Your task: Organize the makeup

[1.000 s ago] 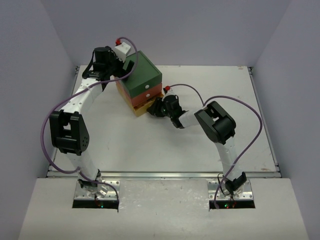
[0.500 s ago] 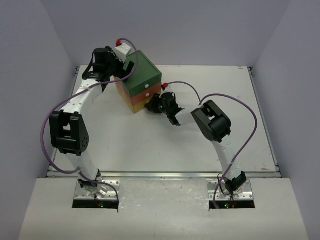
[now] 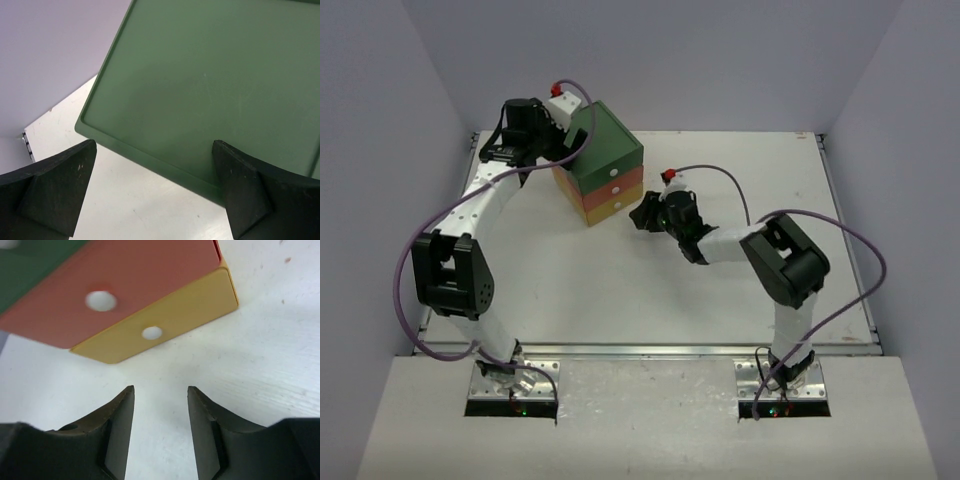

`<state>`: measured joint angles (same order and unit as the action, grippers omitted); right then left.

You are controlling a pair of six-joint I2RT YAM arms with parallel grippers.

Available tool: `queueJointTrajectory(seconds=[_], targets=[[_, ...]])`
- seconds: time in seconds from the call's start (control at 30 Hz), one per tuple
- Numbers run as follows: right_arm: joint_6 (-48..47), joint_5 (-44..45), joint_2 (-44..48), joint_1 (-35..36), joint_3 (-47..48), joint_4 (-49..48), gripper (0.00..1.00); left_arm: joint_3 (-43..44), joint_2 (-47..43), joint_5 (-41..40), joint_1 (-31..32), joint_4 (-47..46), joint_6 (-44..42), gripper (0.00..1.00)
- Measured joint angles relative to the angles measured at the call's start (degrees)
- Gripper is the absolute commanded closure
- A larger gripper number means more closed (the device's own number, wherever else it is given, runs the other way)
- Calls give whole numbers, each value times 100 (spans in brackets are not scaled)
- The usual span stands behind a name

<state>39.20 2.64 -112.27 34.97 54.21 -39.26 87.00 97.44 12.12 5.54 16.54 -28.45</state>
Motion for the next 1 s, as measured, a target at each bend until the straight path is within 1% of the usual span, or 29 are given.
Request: queueJointTrajectory(seconds=[0.07, 0.1, 0.17, 0.2, 0.3, 0.33, 0.4, 0.5, 0.6, 0.67, 0.8, 0.9, 1.0], targets=[[-311, -44, 784, -32, -430, 150, 41, -2, -161, -35, 0, 249, 10, 0], [-468, -68, 1182, -58, -614, 292, 39, -9, -265, -62, 0, 373, 20, 0], [-726, -150, 1926, -145, -783, 909, 36, -128, -610, -158, -4, 507, 20, 0], [-844, -173, 2233, -222, -796, 1296, 32, -237, -846, -228, -20, 547, 13, 0], [-1086, -62, 3076, -577, -968, 2512, 10, -947, -1911, -367, -114, 568, -3, 0], [-1102, 24, 3459, -774, -1215, 2866, 6, -1259, -2357, -397, -185, 605, -7, 0], [-1090, 125, 4312, -1284, -1840, 3516, 2, -1823, -3178, -434, -404, 698, -38, 0], [-1039, 361, 5510, -2056, -2768, 4233, 1, -2520, -4115, -475, -886, 808, -141, 0], [-994, 657, 6333, -2345, -3370, 4844, 1, -3182, -4588, -540, -1208, 1002, -213, 0], [-937, 768, 6888, -2364, -3681, 4994, 1, -3785, -4885, -516, -1228, 901, -238, 0], [-775, 1155, 8152, -2357, -4231, 5198, 1, -5033, -5193, -512, -1237, 1066, -239, 0], [-535, 1490, 8546, -2357, -4358, 5397, 1, -5581, -5338, -551, -1237, 1272, -154, 0], [-245, 1685, 8805, -2357, -4404, 5494, 1, -5966, -5942, -567, -1237, 1256, -122, 0]])
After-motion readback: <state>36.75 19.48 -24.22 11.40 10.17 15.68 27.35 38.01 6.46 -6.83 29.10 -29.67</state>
